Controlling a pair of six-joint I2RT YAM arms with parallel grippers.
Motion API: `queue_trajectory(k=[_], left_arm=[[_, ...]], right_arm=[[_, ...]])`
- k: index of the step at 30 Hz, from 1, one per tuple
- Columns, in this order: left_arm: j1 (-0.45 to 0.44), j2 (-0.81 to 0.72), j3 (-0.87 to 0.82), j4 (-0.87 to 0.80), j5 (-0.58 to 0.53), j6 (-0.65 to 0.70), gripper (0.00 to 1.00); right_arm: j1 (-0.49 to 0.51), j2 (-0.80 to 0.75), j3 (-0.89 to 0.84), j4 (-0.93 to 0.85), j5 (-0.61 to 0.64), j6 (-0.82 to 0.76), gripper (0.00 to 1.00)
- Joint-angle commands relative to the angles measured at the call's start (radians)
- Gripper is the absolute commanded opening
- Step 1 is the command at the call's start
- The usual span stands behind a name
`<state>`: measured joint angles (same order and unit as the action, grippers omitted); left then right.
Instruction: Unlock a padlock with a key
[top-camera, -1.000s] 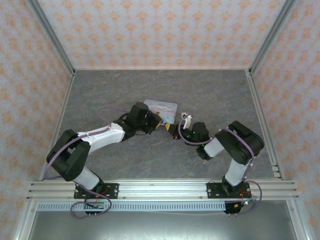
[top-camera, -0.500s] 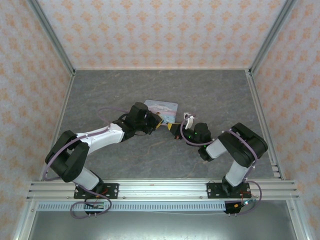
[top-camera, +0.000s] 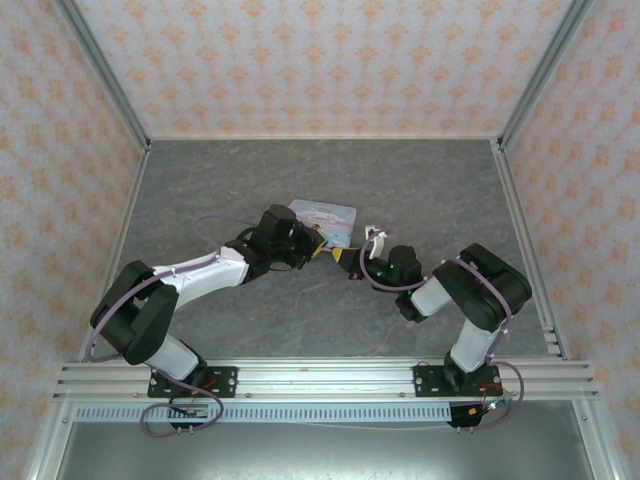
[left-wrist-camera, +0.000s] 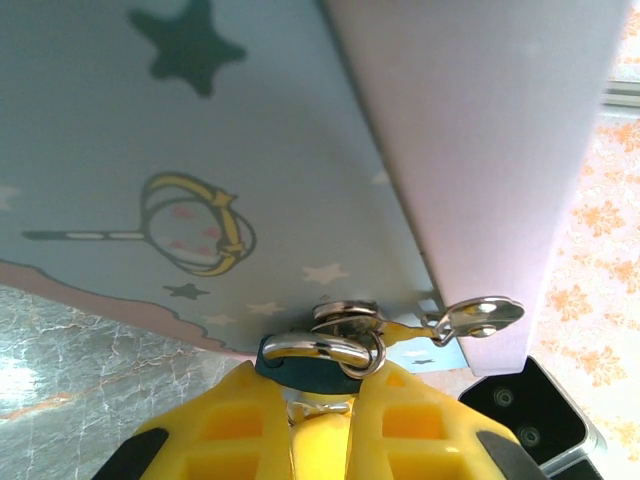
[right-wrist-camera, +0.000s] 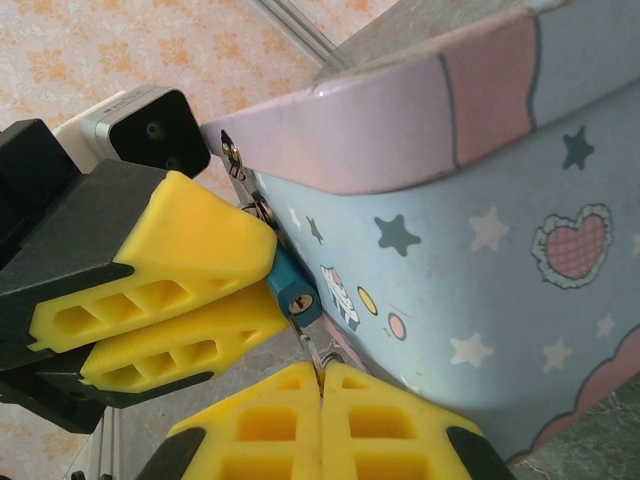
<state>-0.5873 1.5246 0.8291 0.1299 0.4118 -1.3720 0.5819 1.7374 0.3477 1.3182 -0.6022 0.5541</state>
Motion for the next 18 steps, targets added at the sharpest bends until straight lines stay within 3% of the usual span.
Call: queue_trajectory(k=[1,18], left_arm=[[-0.007,-0.044,0.005,0.043,0.012,0.011,0.11],[-0.007,-0.044,0.004,0.038,0.015,0.013,0.11]], right_arm=[[-0.001,0.003,0.018,0.072,-0.013,0.010,0.00],[-0.001,-0.046,-0.007,0.016,0.057,-0.021,0.00]])
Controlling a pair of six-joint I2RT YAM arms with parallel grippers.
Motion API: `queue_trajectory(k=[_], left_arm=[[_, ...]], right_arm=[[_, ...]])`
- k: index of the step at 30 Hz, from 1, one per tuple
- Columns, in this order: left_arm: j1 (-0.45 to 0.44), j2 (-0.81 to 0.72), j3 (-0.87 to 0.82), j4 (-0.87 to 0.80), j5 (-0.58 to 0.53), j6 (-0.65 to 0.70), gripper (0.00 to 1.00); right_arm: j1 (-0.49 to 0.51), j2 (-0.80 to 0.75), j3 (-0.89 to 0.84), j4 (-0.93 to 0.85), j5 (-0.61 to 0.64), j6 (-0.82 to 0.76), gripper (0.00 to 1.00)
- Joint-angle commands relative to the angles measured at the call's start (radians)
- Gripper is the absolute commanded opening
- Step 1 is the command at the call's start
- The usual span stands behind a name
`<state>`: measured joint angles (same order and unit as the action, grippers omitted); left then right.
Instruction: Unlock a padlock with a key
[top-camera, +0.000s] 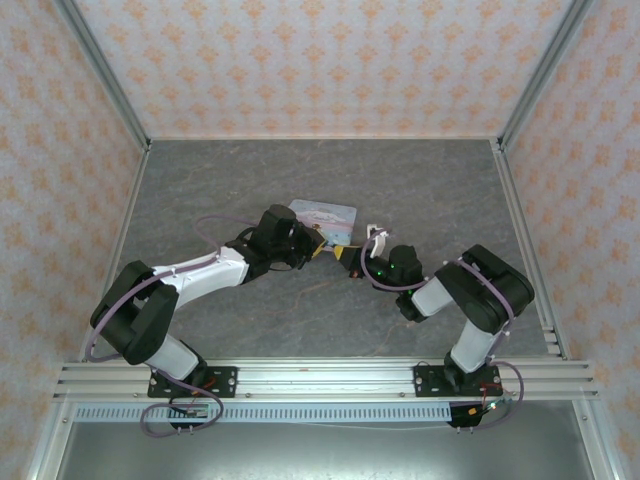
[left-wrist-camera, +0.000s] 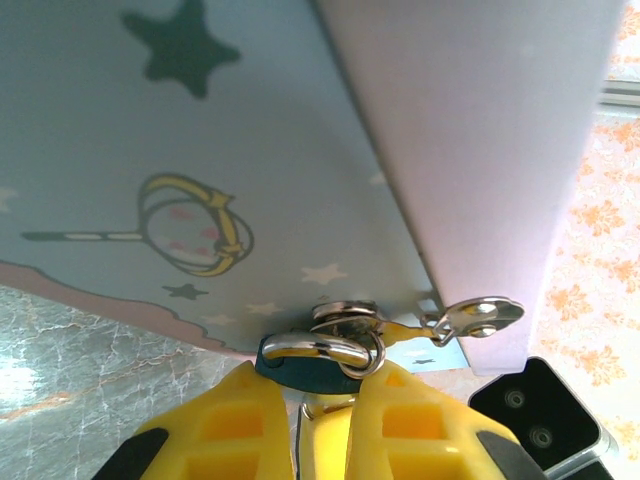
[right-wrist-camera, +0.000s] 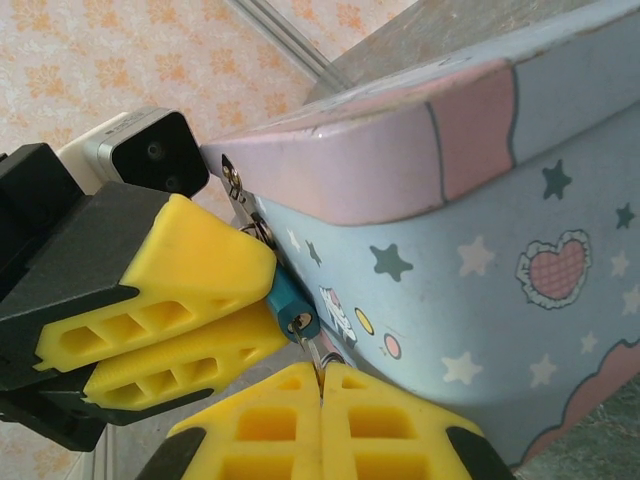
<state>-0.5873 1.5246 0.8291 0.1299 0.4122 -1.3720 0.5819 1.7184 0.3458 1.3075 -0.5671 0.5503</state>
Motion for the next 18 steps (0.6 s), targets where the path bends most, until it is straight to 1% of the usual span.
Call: queue_trajectory(k=[1,10,18], left_arm=[[-0.006,-0.045,0.005,0.038,0.015,0.013,0.11],[-0.007,-0.043,0.009,0.045,0.019,0.008,0.11],[-0.007,-0.043,0.010,0.047,0.024,0.007,0.11]], right_arm=[[-0.001,-0.028,-0.002,0.026,0.018,-0.016,0.00],[0.004,0.024,0.033,0.057,-0.048,0.009,0.00],[0.004,0.048,0.045,0.090,-0.056,0.032,0.00]])
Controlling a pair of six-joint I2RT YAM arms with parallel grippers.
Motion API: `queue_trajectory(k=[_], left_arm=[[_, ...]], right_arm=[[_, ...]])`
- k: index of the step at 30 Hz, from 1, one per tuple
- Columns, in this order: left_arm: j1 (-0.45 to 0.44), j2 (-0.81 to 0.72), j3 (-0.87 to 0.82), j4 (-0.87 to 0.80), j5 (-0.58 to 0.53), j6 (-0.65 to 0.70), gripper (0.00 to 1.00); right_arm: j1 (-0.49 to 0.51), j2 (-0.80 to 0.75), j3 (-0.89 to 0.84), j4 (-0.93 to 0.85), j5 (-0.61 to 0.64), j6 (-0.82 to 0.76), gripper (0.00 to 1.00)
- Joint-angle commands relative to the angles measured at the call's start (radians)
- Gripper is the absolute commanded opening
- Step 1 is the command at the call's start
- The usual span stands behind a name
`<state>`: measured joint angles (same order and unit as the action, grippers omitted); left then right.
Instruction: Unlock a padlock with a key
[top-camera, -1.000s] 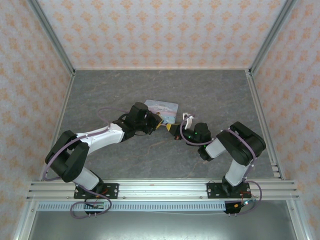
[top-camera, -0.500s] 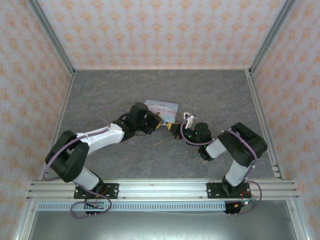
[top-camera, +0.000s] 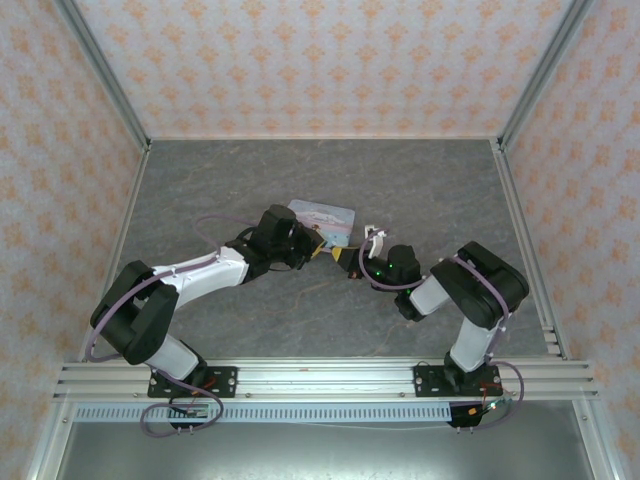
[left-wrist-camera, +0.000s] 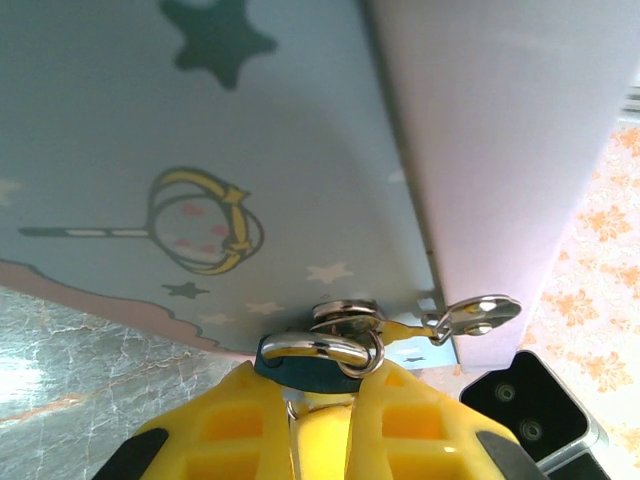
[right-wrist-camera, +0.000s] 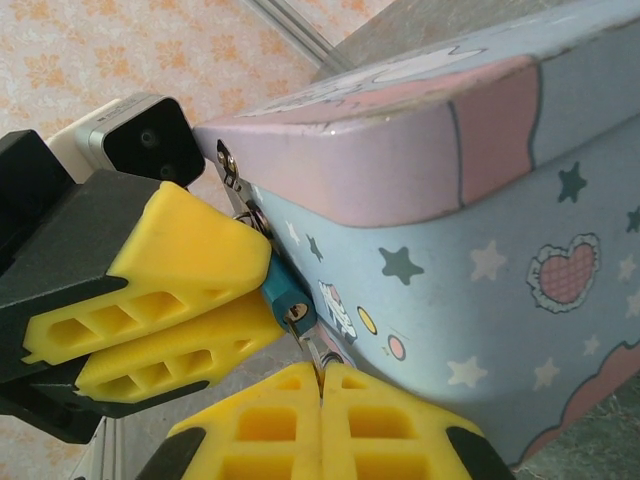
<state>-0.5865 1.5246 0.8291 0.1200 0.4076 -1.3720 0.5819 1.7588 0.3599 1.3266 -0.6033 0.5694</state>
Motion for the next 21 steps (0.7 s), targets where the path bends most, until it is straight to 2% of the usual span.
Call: queue_trajectory(k=[1,12,21], left_arm=[[-0.008,-0.042,0.010,0.059,0.030,0.005,0.11],[-0.008,-0.044,0.001,0.054,0.025,0.003,0.11],[-0.009,-0.044,0.004,0.063,0.027,-0.003,0.11]], right_arm=[[0.004,0.006,0.032,0.071,-0.019,0.012,0.00],[0.000,-0.054,-0.022,0.075,0.055,-0.002,0.00],[-0.002,-0.048,-0.011,0.074,0.035,0.007,0.00]])
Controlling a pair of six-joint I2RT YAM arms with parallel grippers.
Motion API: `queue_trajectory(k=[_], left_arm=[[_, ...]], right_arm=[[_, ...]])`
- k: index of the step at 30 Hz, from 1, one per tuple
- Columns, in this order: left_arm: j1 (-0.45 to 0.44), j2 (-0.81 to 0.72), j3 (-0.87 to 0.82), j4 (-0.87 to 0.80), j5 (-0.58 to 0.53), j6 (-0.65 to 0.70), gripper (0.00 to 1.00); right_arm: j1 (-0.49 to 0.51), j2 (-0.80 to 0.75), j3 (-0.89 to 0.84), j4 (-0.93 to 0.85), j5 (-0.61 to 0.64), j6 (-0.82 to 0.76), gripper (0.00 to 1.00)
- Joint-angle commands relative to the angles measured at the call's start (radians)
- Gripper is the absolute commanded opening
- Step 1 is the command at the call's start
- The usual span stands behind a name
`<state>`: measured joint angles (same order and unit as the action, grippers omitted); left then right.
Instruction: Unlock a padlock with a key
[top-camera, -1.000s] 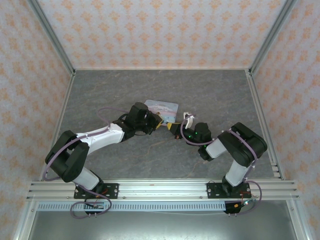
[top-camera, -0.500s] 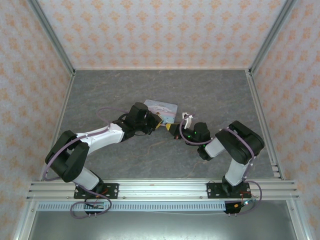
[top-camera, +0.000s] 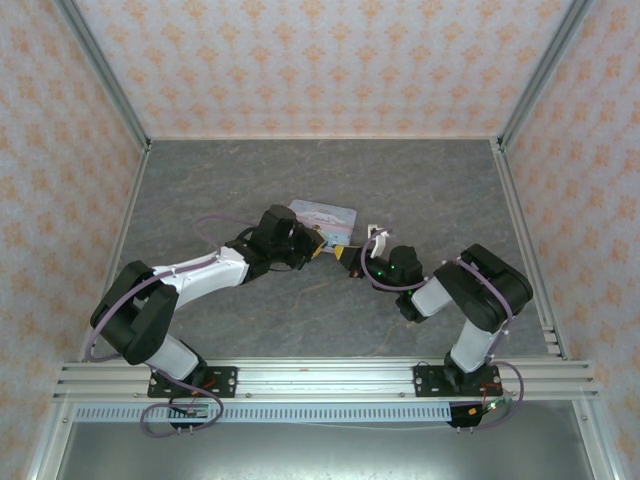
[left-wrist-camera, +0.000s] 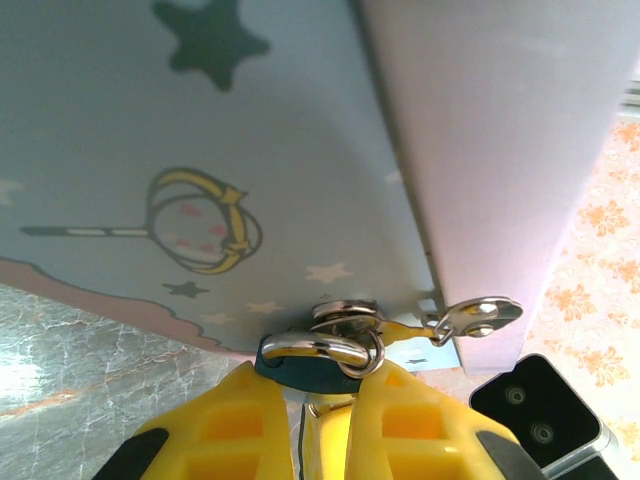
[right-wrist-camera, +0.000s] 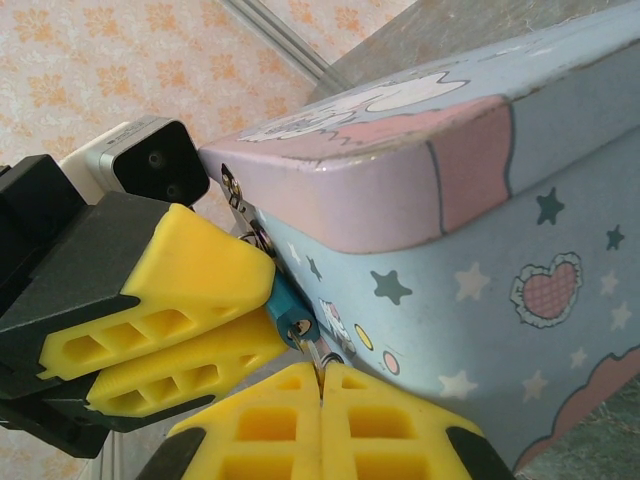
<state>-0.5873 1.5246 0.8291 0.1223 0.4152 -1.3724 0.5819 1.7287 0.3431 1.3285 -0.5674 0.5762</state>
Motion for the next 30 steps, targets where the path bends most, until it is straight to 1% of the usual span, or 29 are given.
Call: queue_trajectory(k=[1,6,9,17,25,30], left_arm=[[-0.008,-0.044,0.004,0.063,0.020,-0.005,0.11],[-0.008,-0.046,0.004,0.086,0.028,-0.026,0.11],[-0.008,-0.052,0.005,0.086,0.026,-0.027,0.11],[-0.009,-0.052,0.006,0.083,0.027,-0.030,0.11],[-0.009,-0.049,0.001,0.083,0.027,-0.031,0.11],[-0.009,-0.049,0.001,0.083,0.028,-0.033,0.11]], right_arm=[[-0.002,-0.012,0.013,0.072,-0.011,0.004,0.00],[0.007,0.030,0.037,0.059,-0.038,0.002,0.00],[0.008,0.037,0.034,0.057,-0.024,-0.002,0.00],[0.007,0.018,0.034,0.056,0.003,0.001,0.00],[0.006,-0.024,0.001,0.073,0.066,0.016,0.00],[0.005,-0.046,-0.006,0.072,0.075,0.021,0.00]])
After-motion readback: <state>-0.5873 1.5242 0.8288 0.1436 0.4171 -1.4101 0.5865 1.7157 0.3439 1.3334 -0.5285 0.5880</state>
